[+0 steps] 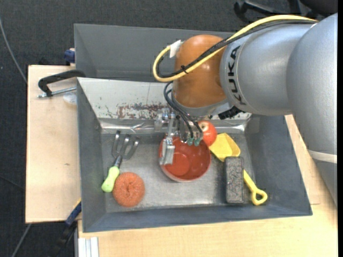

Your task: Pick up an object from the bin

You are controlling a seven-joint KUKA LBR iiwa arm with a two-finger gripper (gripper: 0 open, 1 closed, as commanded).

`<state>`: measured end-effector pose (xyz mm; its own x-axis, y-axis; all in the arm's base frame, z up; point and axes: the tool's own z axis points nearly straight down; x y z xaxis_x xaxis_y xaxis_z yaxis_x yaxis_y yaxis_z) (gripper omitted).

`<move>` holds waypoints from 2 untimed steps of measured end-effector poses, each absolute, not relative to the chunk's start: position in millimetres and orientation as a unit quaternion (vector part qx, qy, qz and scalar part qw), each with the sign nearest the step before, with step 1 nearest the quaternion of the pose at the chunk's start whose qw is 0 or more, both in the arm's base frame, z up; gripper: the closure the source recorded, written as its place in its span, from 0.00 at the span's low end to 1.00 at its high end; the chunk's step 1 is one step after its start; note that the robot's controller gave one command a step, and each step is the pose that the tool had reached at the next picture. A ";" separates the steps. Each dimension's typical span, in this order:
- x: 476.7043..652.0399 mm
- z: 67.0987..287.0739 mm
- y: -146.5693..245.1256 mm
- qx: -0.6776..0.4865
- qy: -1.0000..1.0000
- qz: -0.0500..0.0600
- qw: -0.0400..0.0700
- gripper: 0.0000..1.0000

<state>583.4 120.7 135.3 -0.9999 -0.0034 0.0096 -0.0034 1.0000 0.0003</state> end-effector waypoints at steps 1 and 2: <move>581.6 67.2 44.9 0.052 -0.999 0.001 0.006 0.00; 548.2 76.2 24.0 0.080 -0.997 0.000 0.007 0.00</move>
Offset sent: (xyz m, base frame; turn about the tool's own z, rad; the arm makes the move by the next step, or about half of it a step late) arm -0.0025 -0.0722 -0.0653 -0.1061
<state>548.2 24.0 76.2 -0.9872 -0.1586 0.0150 -0.1586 0.9873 0.0003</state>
